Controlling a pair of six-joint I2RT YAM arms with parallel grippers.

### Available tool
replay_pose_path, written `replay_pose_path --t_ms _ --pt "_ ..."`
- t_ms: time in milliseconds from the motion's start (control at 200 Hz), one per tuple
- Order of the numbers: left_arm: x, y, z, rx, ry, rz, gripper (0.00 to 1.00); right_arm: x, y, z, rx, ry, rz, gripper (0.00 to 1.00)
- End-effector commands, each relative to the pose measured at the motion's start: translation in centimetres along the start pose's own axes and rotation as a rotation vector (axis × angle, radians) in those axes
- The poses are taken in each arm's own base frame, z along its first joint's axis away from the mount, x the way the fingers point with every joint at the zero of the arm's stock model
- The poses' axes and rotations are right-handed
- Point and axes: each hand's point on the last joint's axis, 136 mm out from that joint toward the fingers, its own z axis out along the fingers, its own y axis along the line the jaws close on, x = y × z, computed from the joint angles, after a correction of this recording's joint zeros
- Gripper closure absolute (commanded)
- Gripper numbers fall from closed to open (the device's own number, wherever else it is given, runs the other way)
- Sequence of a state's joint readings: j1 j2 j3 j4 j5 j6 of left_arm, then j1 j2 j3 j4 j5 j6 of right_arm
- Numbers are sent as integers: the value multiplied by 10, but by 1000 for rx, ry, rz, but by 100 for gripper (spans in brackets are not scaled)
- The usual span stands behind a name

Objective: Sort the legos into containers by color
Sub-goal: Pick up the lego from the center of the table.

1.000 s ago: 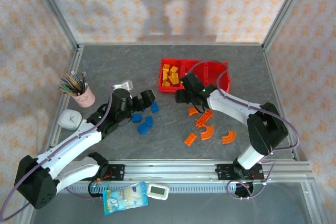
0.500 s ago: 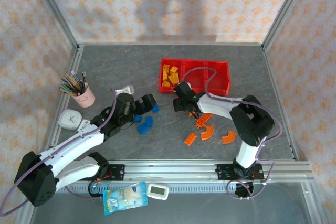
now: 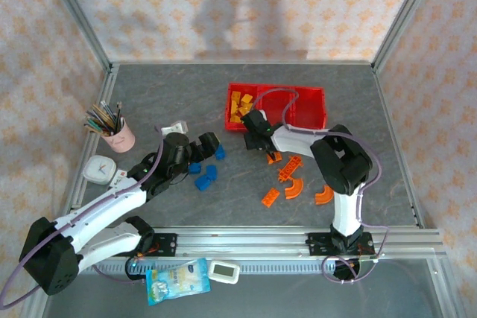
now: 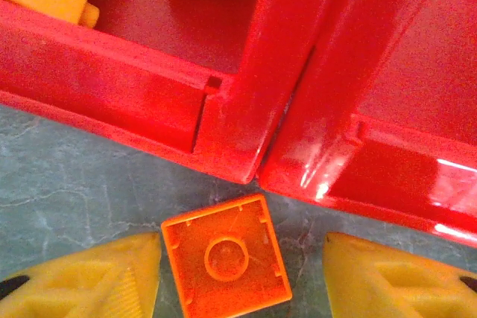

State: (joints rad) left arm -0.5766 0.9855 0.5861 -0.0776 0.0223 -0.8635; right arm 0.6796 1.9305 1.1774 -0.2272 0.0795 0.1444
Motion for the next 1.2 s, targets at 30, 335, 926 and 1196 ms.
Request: replay_pose_path --t_ms 30,335,926,1196 --pt "-4 0 -2 -4 -27 12 1 -8 1 7 17 -10 -22 46" --pt "-3 1 -1 -9 -25 15 1 -5 3 10 6 4 -38 64" --pt "-9 -16 -3 26 -10 18 1 -1 -18 -60 -72 -40 90 73" --pt "-15 -43 13 73 12 44 1 -49 -48 -94 -77 -117 211 73"
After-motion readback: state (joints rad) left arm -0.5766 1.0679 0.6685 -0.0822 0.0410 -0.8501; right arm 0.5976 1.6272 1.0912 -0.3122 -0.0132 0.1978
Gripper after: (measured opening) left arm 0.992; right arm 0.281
